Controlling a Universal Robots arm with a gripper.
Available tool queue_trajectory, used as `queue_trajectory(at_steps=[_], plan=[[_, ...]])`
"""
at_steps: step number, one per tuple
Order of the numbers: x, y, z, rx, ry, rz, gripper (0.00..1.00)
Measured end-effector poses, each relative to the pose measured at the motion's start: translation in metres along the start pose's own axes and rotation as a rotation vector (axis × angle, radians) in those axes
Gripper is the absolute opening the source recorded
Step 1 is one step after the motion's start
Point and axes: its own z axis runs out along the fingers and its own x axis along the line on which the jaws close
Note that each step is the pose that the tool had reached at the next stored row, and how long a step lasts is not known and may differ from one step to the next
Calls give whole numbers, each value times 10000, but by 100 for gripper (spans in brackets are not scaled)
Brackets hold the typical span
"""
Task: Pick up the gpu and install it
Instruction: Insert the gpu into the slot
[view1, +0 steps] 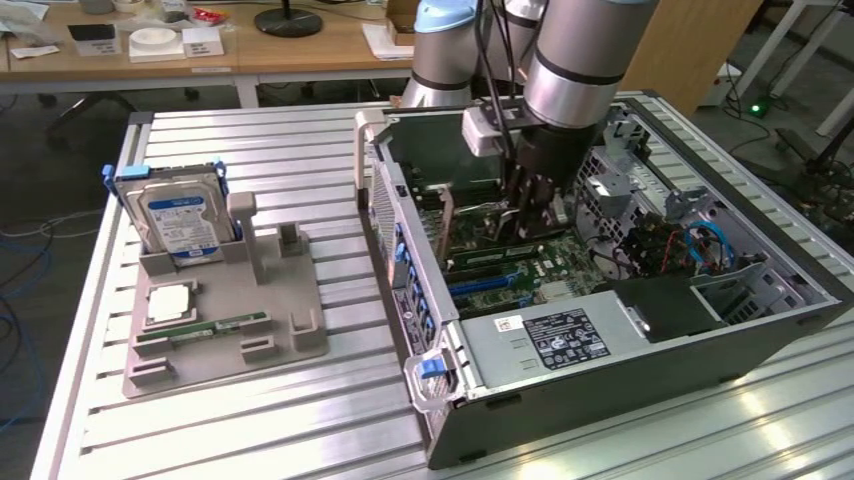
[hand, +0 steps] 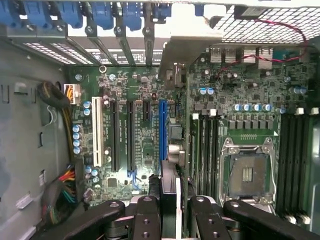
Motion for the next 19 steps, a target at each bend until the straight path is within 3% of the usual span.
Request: queue_trajectory(at_steps=[5,13,19], plan=[[5,61,59,-3,0,-40,27],[24,67,133,-3,-1,-44,27],[29,125,187,-3,-2,-46,27]])
